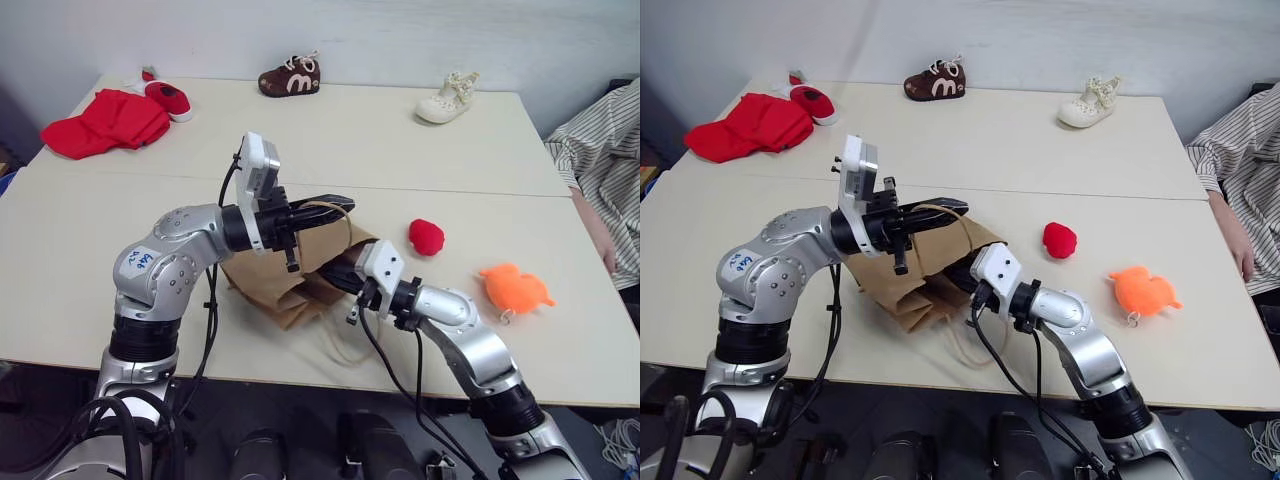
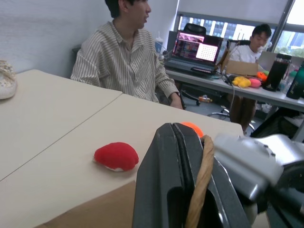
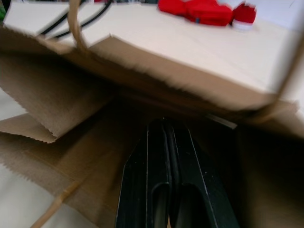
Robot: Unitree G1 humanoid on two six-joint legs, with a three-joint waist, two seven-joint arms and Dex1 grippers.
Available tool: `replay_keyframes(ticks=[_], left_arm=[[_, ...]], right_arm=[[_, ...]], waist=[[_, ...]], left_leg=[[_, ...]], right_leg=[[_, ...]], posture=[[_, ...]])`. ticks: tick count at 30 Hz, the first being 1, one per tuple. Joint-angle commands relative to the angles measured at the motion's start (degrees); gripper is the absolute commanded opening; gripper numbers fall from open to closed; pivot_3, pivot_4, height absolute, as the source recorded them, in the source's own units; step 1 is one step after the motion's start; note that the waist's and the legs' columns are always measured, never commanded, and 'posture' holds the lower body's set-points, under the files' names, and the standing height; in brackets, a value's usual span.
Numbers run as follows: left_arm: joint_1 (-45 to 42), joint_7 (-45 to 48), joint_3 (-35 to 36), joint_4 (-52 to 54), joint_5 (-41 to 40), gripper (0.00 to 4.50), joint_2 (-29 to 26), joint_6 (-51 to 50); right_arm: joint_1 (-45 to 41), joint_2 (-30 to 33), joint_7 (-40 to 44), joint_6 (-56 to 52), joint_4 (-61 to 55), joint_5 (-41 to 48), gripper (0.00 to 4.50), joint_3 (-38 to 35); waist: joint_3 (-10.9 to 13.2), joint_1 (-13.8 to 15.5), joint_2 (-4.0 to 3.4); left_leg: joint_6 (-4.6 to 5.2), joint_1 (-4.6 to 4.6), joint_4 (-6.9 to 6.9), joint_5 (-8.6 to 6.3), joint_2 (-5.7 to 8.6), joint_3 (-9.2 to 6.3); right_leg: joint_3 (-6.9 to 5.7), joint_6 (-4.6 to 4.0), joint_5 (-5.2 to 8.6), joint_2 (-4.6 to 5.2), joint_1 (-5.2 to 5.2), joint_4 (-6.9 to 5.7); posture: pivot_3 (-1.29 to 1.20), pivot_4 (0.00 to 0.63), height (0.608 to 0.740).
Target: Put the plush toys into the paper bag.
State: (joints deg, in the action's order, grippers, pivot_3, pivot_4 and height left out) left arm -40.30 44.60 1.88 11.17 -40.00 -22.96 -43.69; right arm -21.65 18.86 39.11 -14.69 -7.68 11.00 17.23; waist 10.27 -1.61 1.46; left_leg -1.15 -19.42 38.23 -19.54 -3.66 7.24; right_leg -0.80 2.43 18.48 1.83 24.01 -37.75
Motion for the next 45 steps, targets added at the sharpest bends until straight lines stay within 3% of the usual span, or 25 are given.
replay_keyframes(ticks=[1, 6, 14, 22, 25, 28, 33, 36, 41, 45], left_arm=[[-1.5, -2.2, 2.5, 2.1, -2.7, 0.00, 1.1, -0.3], [-3.9, -6.2, 8.2, 0.0, -7.9, 0.00, 3.1, -1.3], [-5.4, -7.4, 15.9, -3.2, -14.2, 0.00, 2.0, -1.2], [-2.4, -5.8, 11.6, -1.7, -14.6, 0.00, 2.1, -2.7], [-0.6, -5.3, 7.9, -2.1, -11.4, 0.00, 3.4, 0.0], [-0.1, -4.6, 6.7, -2.7, -10.0, 0.00, 3.9, 1.5], [0.3, -2.8, 5.5, -3.6, -8.4, 0.00, 3.6, 3.2], [0.3, -1.6, 5.0, -4.7, -7.5, 0.00, 3.4, 4.1], [-0.2, -0.5, 5.2, -6.2, -6.8, 0.00, 3.0, 4.8], [-0.5, 0.1, 5.1, -7.7, -5.9, 0.00, 2.7, 5.4]], right_arm=[[-2.9, -2.0, -0.9, 1.4, 3.7, -3.0, 0.04, 1.4], [-3.8, -2.0, 0.6, 3.1, 10.2, -6.0, 0.04, 2.7], [-2.3, 1.1, 2.7, 2.9, 13.4, -8.4, 0.04, 2.3], [-1.4, -1.2, 3.7, 4.4, 9.2, -3.4, 0.04, -1.6], [0.8, 0.5, 6.6, 4.5, 2.4, 1.8, 0.61, -5.0], [4.6, 3.1, 9.4, 4.0, -5.3, 7.4, 1.66, -9.1], [16.8, 10.4, 8.9, 0.3, -18.4, 16.9, 3.36, -23.8], [28.6, 12.8, 8.1, 2.5, -22.0, 18.9, 4.38, -37.6], [48.4, 9.7, 8.4, 10.6, -20.0, 17.1, 4.44, -56.4], [57.0, 6.6, 8.9, 16.2, -13.5, 15.1, 4.44, -60.9]], waist=[[0.0, -0.1, 0.00], [0.0, -0.1, 0.00], [0.0, -0.1, 0.00], [0.0, -0.1, 0.01], [0.0, 0.0, -0.01], [0.0, 0.0, -0.01], [0.0, 0.3, -0.03], [0.0, 0.4, -0.02], [0.1, 1.3, -0.02], [0.1, 1.0, -0.02]], left_leg=[[0.00, 0.01, 0.01, 0.00, 0.00, 0.00], [-0.03, -0.01, -0.02, 0.01, -0.04, 0.01], [-0.06, -0.01, -0.01, 0.02, -0.03, 0.03], [-0.06, -0.01, -0.02, 0.01, -0.02, 0.03], [-0.07, -0.03, -0.02, 0.01, -0.03, 0.02], [-0.08, -0.06, -0.04, 0.00, -0.03, 0.01], [-0.10, -0.09, -0.07, -0.02, -0.01, -0.01], [-0.10, -0.10, -0.09, -0.02, -0.01, -0.02], [-0.14, 0.01, -0.18, -0.04, -0.02, 0.08], [-0.20, 0.25, -0.22, -0.06, -0.07, 0.09]], right_leg=[[0.00, 0.00, 0.00, 0.00, 0.00, -0.02], [0.00, -0.02, 0.01, -0.03, 0.06, -0.05], [-0.01, -0.02, 0.01, -0.02, 0.08, -0.06], [-0.02, -0.01, 0.01, 0.01, 0.08, -0.05], [-0.02, -0.02, 0.01, -0.01, 0.09, -0.05], [-0.03, -0.01, 0.01, -0.02, 0.09, -0.01], [-0.02, -0.01, 0.01, -0.03, 0.09, 0.03], [-0.03, -0.01, 0.01, -0.05, 0.08, 0.08], [0.13, 0.01, 0.02, -0.17, 0.07, 0.13], [0.17, 0.00, 0.03, -0.28, -0.16, 0.16]], posture=[[0.00, 0.150, 0.740], [0.00, 0.150, 0.740], [0.00, 0.150, 0.740], [0.00, 0.150, 0.740], [0.00, 0.150, 0.740], [0.00, 0.150, 0.740], [0.00, 0.150, 0.740], [0.00, 0.150, 0.740], [0.00, 0.150, 0.740], [0.00, 0.150, 0.740]])
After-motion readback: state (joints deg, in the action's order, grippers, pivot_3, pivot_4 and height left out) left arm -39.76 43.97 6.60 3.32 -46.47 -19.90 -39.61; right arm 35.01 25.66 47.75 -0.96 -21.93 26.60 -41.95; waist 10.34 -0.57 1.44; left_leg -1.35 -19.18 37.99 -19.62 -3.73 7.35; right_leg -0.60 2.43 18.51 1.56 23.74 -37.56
